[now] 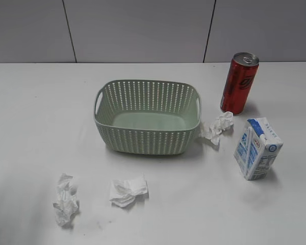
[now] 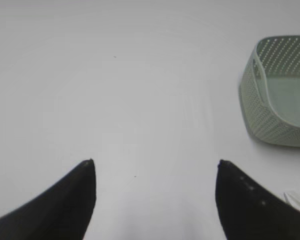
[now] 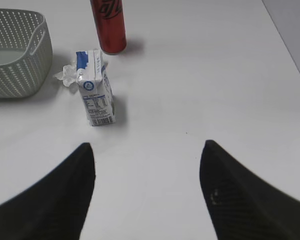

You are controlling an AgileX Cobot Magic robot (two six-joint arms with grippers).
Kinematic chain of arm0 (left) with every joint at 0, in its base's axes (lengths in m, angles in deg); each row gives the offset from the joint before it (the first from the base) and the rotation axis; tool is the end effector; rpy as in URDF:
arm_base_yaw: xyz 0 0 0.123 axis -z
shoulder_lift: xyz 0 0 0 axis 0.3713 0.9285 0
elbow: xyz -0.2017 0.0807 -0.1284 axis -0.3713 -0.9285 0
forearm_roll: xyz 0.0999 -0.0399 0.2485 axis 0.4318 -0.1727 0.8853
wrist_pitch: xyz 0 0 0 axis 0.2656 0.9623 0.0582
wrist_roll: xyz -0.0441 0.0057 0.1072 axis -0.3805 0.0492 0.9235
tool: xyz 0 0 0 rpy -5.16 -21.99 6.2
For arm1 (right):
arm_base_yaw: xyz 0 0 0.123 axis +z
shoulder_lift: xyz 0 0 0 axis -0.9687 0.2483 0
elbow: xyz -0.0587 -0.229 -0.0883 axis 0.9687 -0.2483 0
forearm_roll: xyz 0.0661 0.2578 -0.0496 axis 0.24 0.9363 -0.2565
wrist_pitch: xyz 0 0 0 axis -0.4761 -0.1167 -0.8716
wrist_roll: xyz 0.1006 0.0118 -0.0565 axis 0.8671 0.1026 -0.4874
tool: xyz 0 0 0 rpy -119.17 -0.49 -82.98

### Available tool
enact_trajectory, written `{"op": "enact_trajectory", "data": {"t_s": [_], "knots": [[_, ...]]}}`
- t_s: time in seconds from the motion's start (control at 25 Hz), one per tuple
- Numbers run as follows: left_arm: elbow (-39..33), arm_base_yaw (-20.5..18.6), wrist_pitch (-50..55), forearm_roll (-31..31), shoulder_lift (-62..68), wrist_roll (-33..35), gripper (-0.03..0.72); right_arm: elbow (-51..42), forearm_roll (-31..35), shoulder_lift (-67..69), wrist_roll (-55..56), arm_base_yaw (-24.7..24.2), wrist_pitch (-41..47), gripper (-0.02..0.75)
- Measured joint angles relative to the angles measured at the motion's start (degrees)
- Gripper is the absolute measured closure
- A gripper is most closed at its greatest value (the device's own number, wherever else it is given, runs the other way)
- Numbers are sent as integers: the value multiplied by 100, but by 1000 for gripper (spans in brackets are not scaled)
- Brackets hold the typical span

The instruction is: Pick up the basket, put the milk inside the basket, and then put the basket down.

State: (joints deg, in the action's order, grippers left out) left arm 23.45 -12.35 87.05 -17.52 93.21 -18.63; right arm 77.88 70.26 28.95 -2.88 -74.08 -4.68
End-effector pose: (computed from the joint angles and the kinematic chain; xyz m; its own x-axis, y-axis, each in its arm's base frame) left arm 0.2317 -0.0512 0.2516 -0.7081 0.0193 -0.7058 0.1715 0.9744 -0.1454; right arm 0.0664 0.0120 0.2780 -0.4385 0.0394 -0.8979 -0.0840 0.9929 0.0847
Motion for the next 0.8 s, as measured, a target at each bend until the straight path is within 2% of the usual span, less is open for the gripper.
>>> {"op": "enact_trajectory", "data": {"t_s": [0.12, 0.36, 0.6, 0.8], "knots": [[675, 377, 293, -5, 903, 0, 92, 0, 0, 0, 0, 0, 0, 241], [2178, 1083, 1024, 6, 2596, 0, 83, 0, 0, 0, 0, 0, 0, 241], [3640, 1187, 1915, -130, 4171, -14, 83, 0, 0, 0, 0, 0, 0, 241], [4493, 1187, 2178, -484, 5154, -14, 83, 0, 0, 0, 0, 0, 0, 241]]}}
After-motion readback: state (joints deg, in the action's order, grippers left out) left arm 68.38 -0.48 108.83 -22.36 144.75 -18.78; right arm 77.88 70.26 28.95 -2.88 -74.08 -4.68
